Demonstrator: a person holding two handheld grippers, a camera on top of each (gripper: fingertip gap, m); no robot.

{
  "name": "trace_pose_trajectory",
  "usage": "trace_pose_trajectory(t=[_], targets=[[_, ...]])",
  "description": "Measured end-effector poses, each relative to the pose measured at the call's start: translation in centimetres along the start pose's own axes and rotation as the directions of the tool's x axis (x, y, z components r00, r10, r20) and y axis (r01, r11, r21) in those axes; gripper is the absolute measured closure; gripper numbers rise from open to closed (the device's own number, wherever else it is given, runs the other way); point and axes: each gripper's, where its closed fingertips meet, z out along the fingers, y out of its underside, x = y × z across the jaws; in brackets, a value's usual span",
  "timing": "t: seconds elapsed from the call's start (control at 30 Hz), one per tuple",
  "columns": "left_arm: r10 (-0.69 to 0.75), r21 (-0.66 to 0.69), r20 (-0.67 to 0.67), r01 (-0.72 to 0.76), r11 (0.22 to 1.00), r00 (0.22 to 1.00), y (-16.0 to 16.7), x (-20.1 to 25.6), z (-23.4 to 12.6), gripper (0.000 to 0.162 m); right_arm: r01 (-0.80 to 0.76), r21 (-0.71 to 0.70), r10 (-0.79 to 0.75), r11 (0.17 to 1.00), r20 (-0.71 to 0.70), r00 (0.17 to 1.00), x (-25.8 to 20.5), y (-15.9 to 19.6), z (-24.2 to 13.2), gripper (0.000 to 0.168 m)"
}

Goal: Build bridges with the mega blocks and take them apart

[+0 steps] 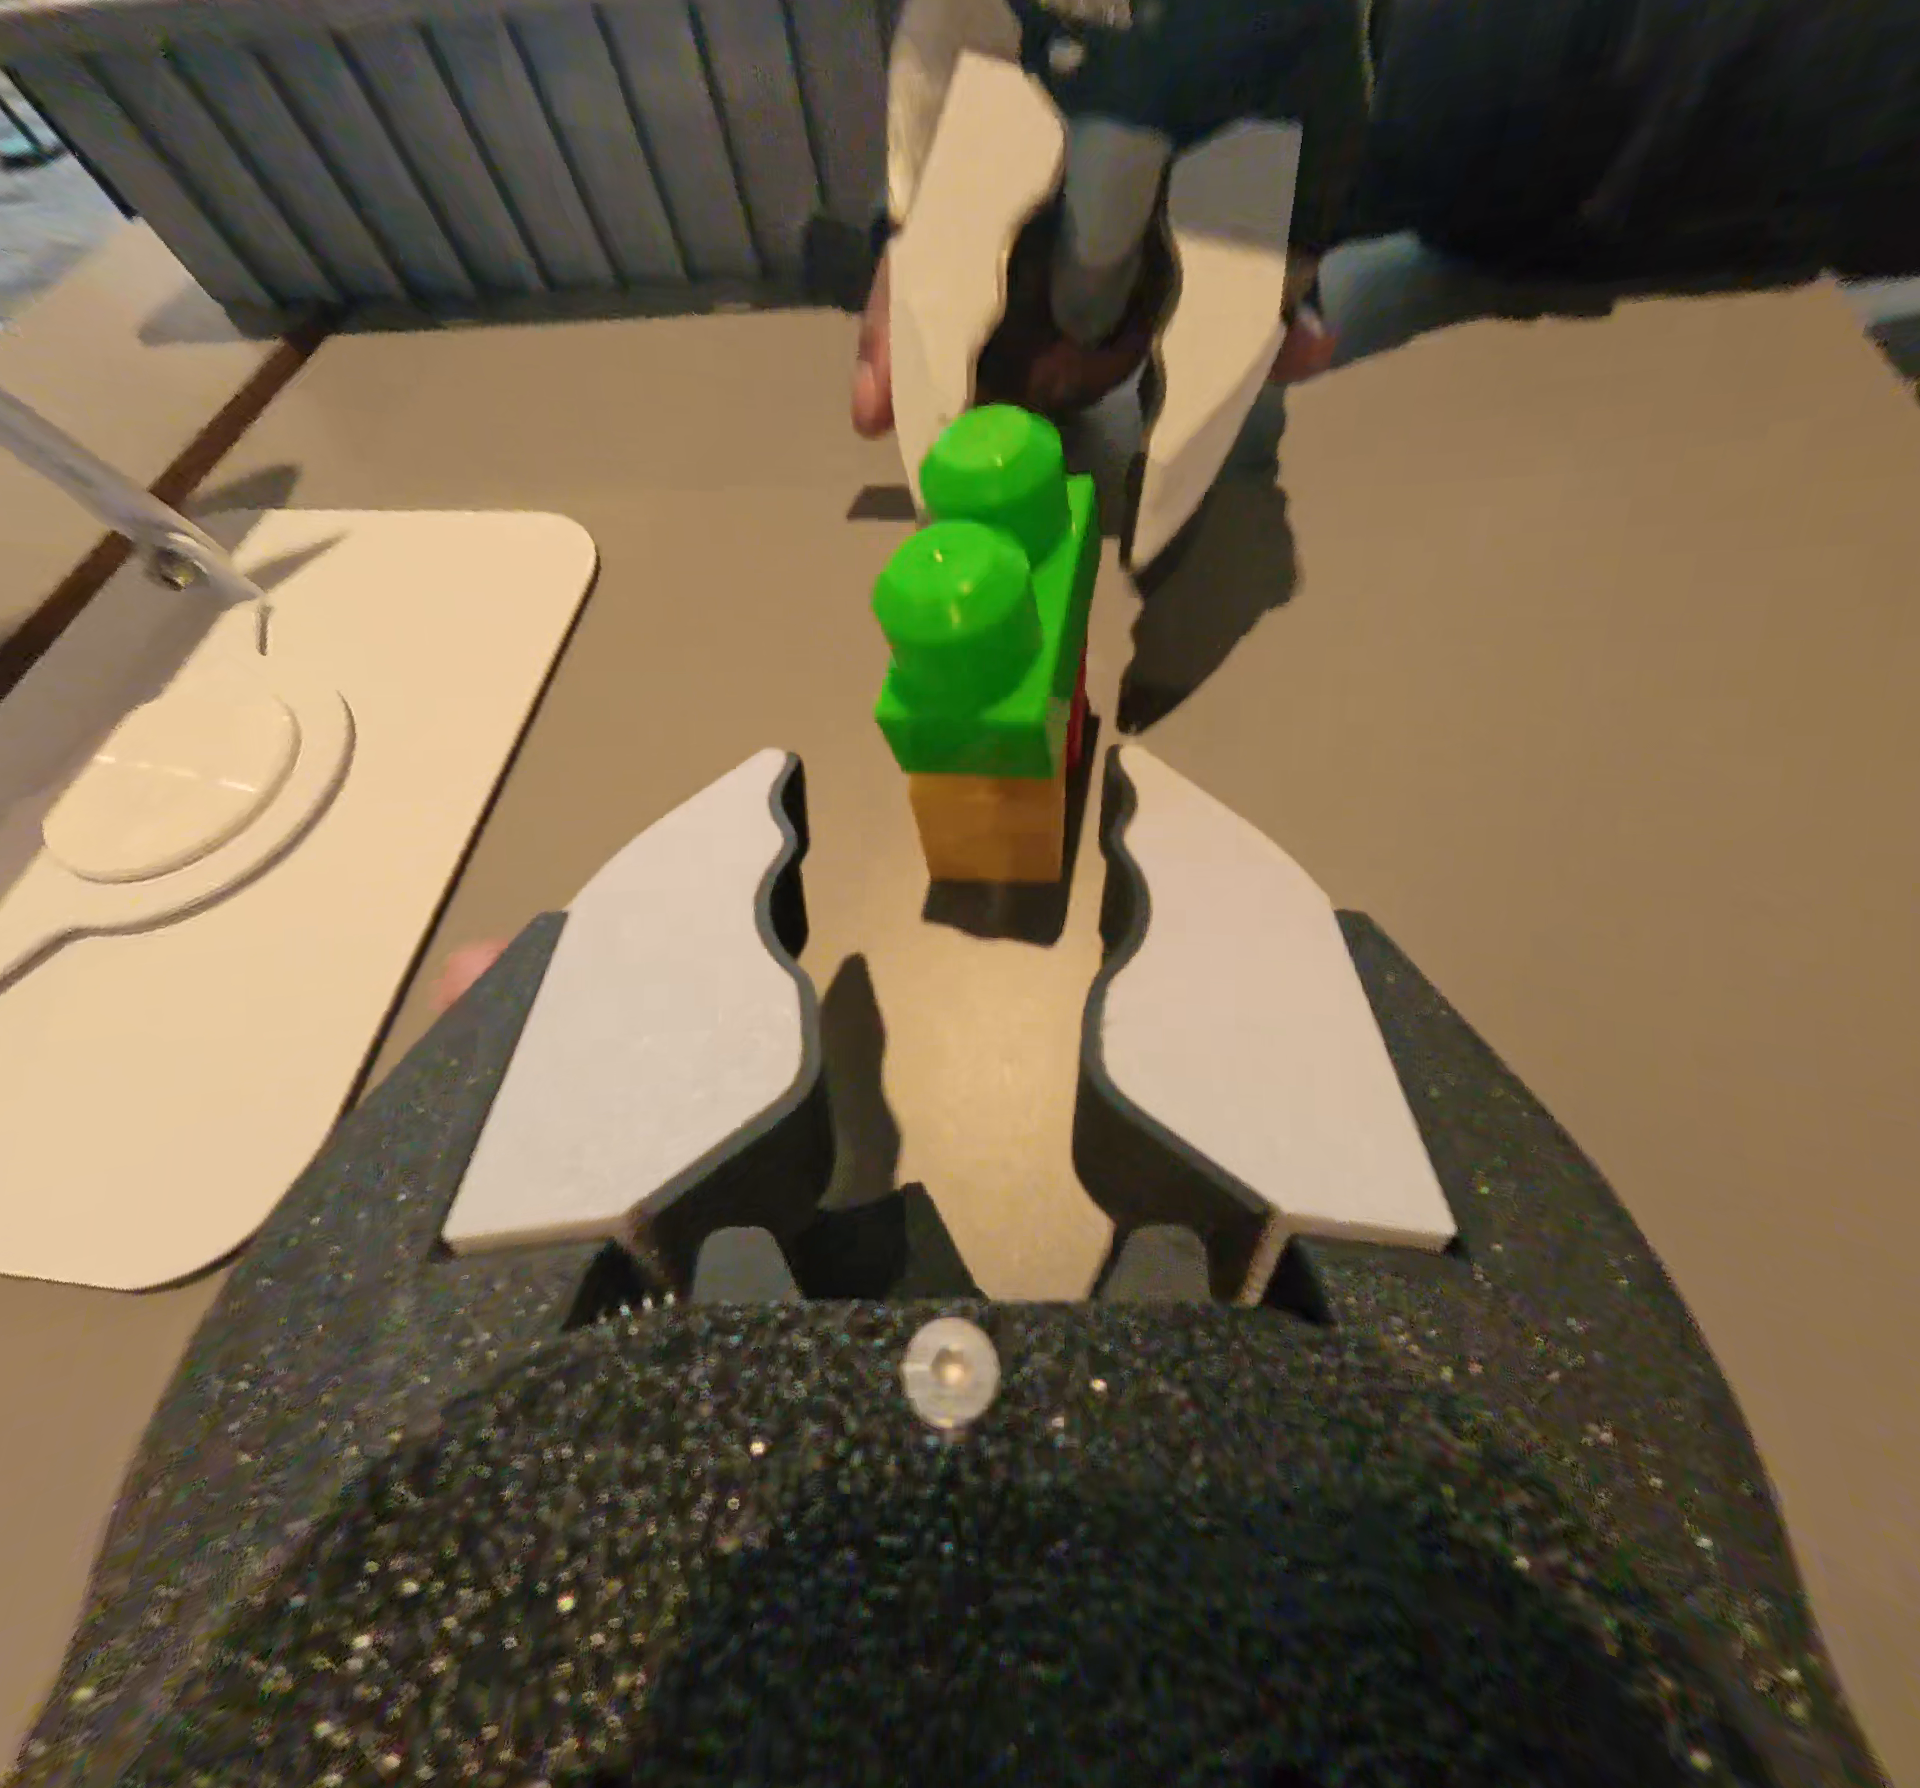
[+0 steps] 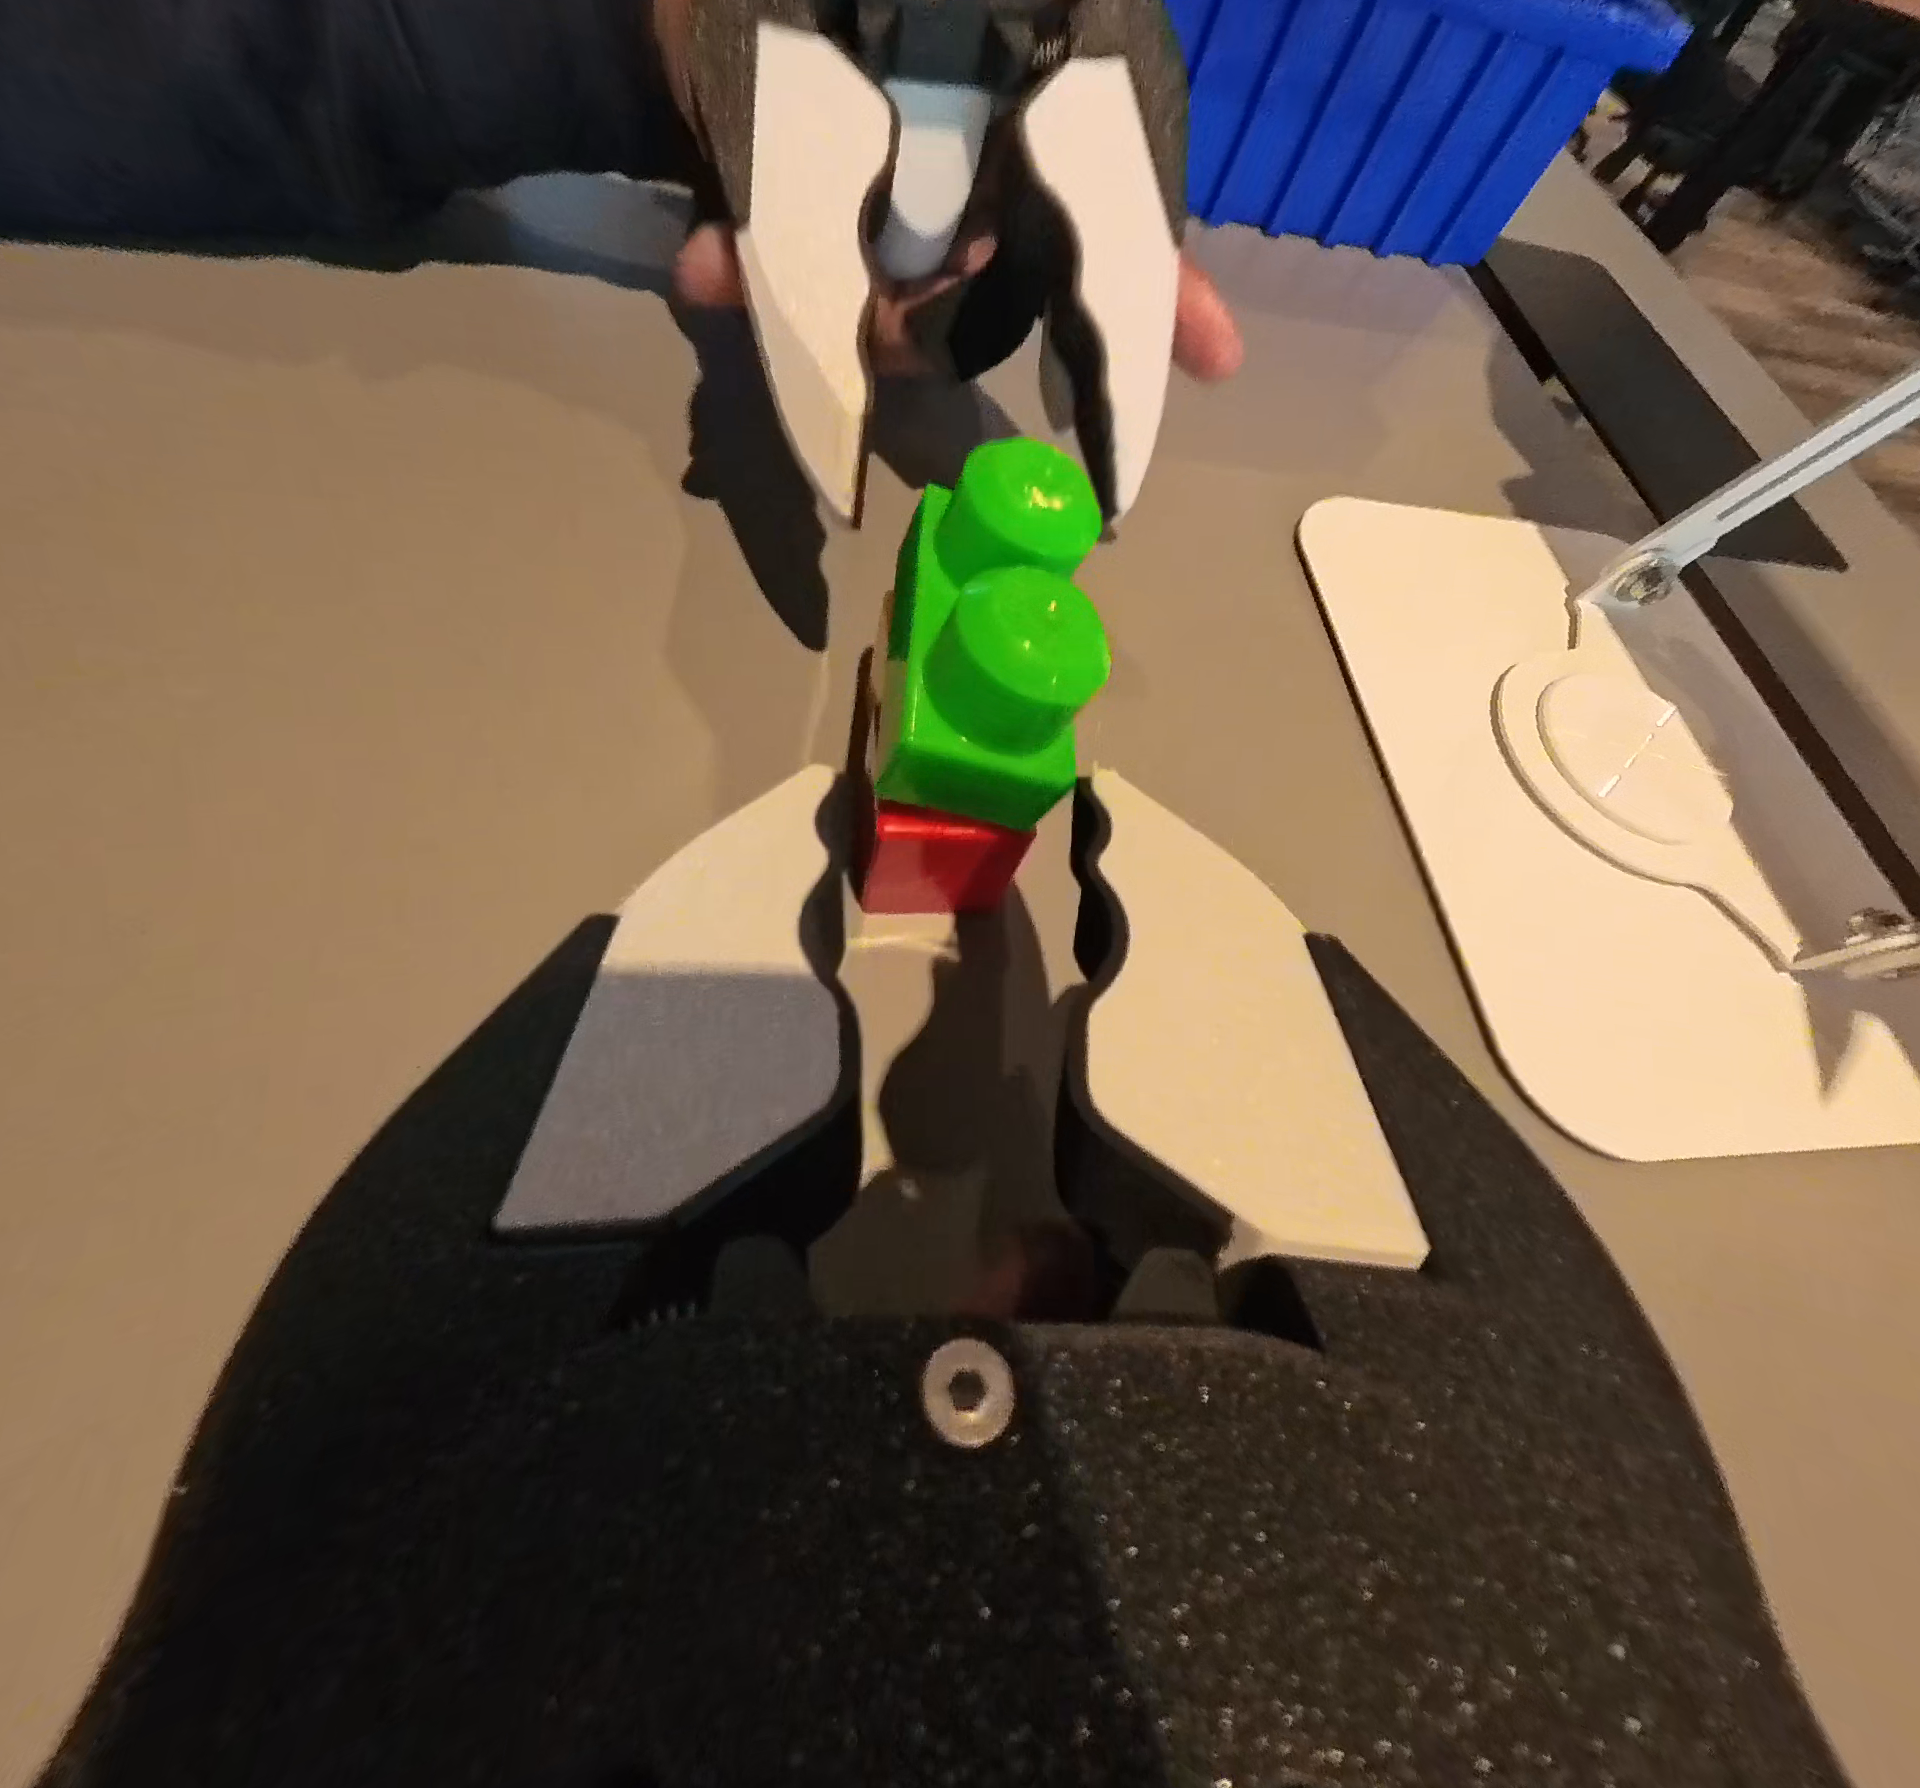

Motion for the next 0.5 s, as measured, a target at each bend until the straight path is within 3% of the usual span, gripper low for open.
trace_pose_trajectory(t=[0.3,0.5], targets=[[-0.011,0.011,-0.032,0.011,1.000,0.999,0.0,0.4,0.7,0.108,-0.015,-0.103,0.005,0.995,-0.095,0.995,0.2,1.7,-0.3,0.125],[0.019,-0.114,-0.045,-0.024,0.993,0.999,1.6,0.8,1.8,0.109,0.020,-0.160,-0.032,0.987,-0.072,0.997,0.1,2.2,0.6,0.118]])
